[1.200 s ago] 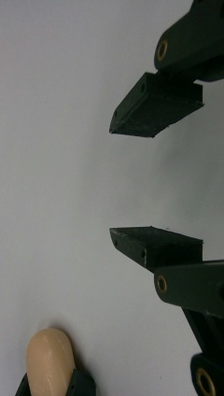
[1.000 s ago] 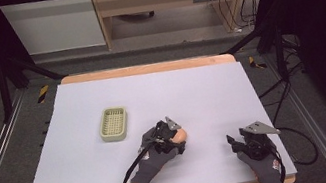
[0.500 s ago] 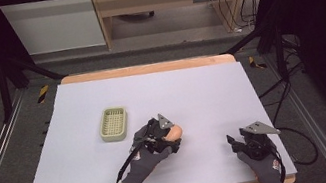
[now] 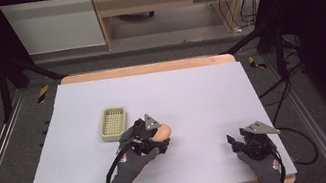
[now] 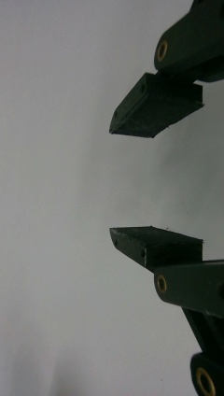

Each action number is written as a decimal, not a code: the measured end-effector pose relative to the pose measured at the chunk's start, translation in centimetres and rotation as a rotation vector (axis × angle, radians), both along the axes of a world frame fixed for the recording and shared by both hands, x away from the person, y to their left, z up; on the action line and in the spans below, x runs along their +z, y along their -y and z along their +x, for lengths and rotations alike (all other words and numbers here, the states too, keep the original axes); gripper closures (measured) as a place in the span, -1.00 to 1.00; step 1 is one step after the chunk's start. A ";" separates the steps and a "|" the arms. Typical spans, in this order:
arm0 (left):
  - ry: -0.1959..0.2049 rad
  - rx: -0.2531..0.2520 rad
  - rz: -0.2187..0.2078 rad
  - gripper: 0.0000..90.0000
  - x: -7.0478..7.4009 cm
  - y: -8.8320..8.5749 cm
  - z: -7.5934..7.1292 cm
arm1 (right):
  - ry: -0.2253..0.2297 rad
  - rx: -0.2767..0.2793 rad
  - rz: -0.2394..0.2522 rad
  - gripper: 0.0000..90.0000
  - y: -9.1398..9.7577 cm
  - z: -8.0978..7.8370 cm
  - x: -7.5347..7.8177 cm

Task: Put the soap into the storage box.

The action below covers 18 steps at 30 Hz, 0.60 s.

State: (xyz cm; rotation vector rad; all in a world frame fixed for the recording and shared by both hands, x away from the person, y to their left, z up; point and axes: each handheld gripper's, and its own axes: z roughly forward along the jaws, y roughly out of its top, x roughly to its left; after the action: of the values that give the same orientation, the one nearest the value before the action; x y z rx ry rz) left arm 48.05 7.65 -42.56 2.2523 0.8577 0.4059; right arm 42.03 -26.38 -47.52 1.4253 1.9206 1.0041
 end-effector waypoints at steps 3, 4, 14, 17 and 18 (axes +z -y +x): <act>-0.002 0.004 -0.005 -0.30 0.2 -0.7 -0.1 | 0.000 0.000 0.000 -0.04 0.0 0.0 0.0; -0.002 0.005 -0.008 -0.30 0.3 -0.9 -0.1 | 0.000 -0.001 0.000 -0.04 0.0 0.0 0.0; -0.003 0.033 -0.018 -0.30 0.2 -2.6 -0.3 | 0.002 -0.001 -0.001 -0.04 0.0 0.0 0.0; 0.001 0.043 -0.026 -0.30 0.2 -3.0 -0.3 | 0.003 -0.001 0.000 -0.04 0.0 0.0 0.0; 0.001 0.046 -0.027 -0.30 0.3 -3.2 -0.3 | -0.004 -0.002 0.011 -0.04 0.0 -0.1 0.1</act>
State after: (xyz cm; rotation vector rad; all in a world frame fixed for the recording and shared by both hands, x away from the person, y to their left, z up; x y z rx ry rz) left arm 47.80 10.87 -42.26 2.2110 0.9103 0.4143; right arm 41.95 -26.36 -47.45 1.4356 1.9188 1.0131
